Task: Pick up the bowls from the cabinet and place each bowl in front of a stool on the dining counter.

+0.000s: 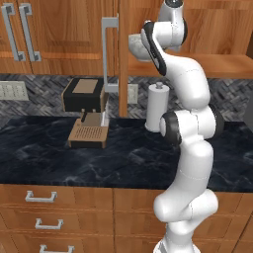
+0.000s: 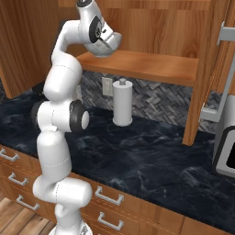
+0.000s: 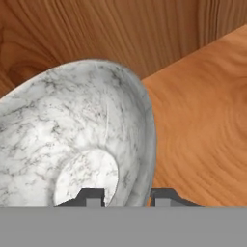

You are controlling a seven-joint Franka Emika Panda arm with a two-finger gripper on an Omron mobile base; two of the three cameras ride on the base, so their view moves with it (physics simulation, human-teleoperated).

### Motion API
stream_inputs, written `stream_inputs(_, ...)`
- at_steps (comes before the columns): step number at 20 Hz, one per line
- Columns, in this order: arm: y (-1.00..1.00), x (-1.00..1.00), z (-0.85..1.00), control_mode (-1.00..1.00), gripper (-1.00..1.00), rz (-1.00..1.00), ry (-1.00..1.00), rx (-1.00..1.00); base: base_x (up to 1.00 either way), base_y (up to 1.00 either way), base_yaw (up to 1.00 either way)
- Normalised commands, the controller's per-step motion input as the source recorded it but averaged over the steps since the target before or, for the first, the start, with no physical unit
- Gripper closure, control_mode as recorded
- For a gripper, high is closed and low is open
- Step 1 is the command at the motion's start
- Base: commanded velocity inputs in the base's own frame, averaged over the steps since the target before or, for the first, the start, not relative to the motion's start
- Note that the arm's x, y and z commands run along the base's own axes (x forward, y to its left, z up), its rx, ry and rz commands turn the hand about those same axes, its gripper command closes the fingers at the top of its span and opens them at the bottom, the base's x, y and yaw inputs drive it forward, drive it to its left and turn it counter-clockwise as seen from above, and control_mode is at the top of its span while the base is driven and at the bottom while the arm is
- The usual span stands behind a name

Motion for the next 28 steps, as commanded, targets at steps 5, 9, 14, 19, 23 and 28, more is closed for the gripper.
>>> stream_inputs(5, -0.05, -0.78, 0.00, -1.00, 1.00, 0.00, -0.02, 0.00, 0.00, 0.00, 0.00)
stream_inputs(9, -0.33, -1.00, 0.00, -1.00, 1.00, 0.00, -0.06, 0.00, 0.00, 0.00, 0.00)
stream_inputs(14, -0.35, -1.00, -0.01, -1.00, 1.00, 0.00, -0.12, 0.01, 0.00, 0.00, 0.00)
stream_inputs(19, -0.27, -1.00, 0.00, -1.00, 1.00, 0.00, -0.12, 0.02, 0.00, 0.00, 0.00)
stream_inputs(23, -0.09, -1.00, 0.00, -1.00, 1.00, 0.00, -0.02, 0.01, 0.00, 0.00, 0.00)
stream_inputs(28, 0.00, -1.00, 0.00, -1.00, 1.00, 0.00, 0.00, 0.00, 0.00, 0.00, 0.00)
